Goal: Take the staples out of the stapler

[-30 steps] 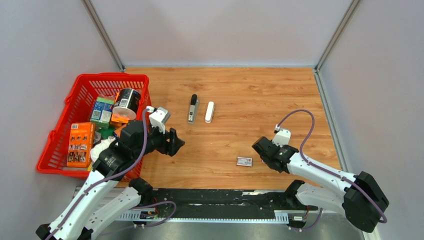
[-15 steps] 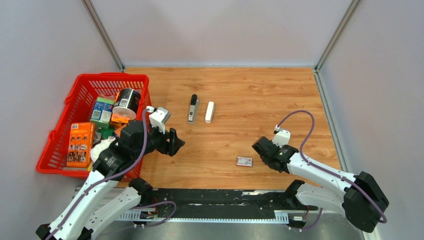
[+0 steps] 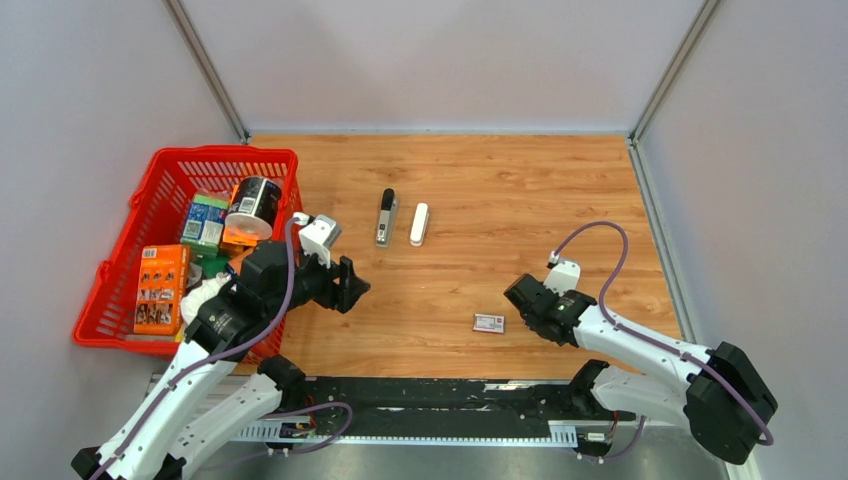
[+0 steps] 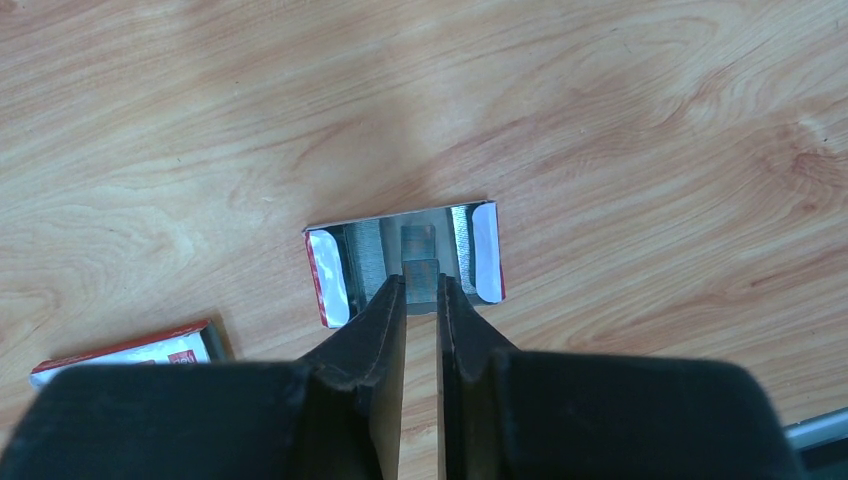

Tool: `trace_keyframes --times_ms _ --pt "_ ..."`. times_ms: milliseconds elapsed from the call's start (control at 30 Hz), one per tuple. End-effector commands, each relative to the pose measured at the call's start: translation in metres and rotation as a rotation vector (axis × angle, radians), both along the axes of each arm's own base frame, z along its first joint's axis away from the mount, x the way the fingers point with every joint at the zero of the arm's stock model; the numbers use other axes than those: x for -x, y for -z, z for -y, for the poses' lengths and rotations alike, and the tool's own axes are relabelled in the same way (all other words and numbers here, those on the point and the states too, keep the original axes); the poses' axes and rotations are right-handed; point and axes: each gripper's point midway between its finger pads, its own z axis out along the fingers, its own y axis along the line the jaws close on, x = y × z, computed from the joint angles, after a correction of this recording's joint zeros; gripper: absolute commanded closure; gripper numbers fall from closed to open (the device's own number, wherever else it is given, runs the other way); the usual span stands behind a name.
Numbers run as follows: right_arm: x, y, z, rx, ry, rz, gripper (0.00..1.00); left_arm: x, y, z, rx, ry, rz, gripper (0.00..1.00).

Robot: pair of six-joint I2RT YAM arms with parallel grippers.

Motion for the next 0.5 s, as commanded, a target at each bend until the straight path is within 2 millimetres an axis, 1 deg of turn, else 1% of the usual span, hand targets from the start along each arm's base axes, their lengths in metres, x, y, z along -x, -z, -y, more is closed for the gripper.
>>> trace_keyframes --times_ms 0,167,467 --pt "-0.0026 -0.0004 0.0006 -0.006 0.024 0.013 0.84 -0.0011 -0.0067 0.0033 0.013 0.022 0.039 0.26" --pt "-0.0022 0.0008 0.0009 -0.004 0.028 0.008 0.77 -0.001 -0.0051 0.003 0.011 0.02 0.034 0.26" --pt "-0.0058 -0.005 0.0026 0.006 0.033 0.032 0.74 -0.001 -0.0044 0.003 0.009 0.02 0.032 0.26"
